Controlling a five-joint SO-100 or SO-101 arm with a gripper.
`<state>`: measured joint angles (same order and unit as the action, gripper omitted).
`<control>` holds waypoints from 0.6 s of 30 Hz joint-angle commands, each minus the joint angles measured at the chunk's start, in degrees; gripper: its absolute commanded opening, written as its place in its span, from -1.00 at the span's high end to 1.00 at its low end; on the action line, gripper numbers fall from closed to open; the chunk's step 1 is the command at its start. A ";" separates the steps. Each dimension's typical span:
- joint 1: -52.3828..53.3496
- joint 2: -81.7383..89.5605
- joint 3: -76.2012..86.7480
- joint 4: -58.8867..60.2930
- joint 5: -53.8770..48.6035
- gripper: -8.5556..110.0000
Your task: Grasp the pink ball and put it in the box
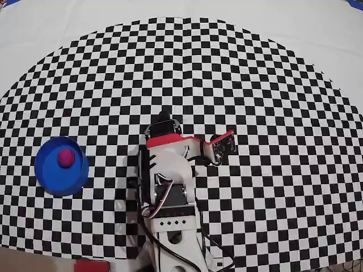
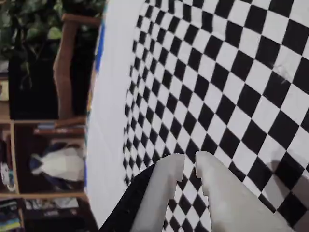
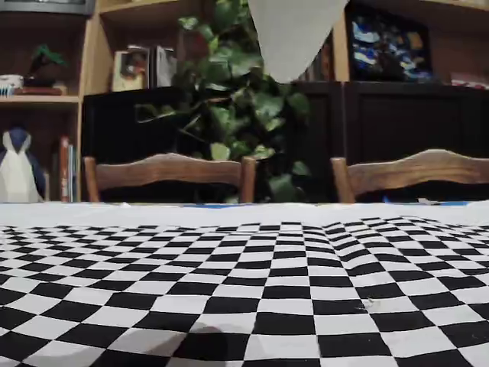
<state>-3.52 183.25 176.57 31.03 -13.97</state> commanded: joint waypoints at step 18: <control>2.72 3.08 1.58 11.43 5.71 0.85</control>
<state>-1.85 184.83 177.89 41.75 -8.79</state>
